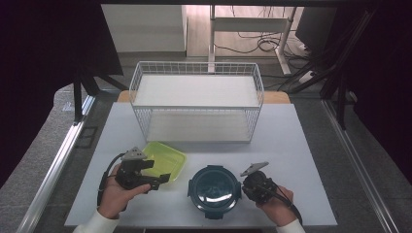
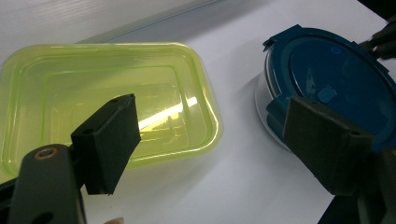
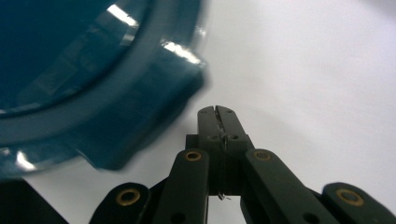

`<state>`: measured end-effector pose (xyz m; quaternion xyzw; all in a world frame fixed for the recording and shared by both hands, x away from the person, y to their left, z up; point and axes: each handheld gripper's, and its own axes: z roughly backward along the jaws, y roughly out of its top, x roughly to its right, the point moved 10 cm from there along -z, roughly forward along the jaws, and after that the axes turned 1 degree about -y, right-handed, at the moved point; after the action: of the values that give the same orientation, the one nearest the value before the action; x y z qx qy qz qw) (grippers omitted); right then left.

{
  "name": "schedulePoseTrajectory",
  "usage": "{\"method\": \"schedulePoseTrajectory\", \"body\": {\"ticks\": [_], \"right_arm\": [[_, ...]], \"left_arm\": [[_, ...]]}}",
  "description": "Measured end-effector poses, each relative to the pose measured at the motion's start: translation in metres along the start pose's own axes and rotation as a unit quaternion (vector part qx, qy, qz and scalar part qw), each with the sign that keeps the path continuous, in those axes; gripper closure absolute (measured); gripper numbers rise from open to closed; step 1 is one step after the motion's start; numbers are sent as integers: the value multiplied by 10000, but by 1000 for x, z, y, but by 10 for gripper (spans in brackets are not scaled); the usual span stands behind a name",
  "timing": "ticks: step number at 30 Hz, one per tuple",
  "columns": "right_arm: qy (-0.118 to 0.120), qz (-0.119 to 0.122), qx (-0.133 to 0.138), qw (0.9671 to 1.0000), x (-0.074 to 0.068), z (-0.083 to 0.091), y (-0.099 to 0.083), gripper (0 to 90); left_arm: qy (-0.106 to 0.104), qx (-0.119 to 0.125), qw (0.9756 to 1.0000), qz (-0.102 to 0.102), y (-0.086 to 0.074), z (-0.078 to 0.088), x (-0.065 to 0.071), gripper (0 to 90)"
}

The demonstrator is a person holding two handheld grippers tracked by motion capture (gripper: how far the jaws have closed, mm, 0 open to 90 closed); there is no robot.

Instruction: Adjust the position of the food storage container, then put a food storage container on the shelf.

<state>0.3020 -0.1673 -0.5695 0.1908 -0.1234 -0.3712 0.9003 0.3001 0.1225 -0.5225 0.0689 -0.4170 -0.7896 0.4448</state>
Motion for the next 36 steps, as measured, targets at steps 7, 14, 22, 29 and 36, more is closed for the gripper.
{"method": "schedulePoseTrajectory", "body": {"ticks": [7, 14, 22, 29, 36], "right_arm": [[-44, -567, 704, 9959, 34, 26, -1, 853], [241, -928, 1255, 9875, 40, 40, 1, 387], [610, -1281, 1495, 9785, 40, 46, -1, 252], [1152, -1537, 1578, 9686, 33, 45, 2, 248], [1327, -1527, 1458, 9684, 21, 38, 3, 202]], "left_arm": [[103, 102, 9999, 76, -3, -1, -5, 180], [172, 217, 9996, 87, 0, 5, -2, 166], [178, 188, 9996, 122, -1, 3, 3, 123], [194, 214, 9988, 406, 0, 5, 14, 72], [-4, 156, 9960, 883, -1, 4, 32, 45]]}}
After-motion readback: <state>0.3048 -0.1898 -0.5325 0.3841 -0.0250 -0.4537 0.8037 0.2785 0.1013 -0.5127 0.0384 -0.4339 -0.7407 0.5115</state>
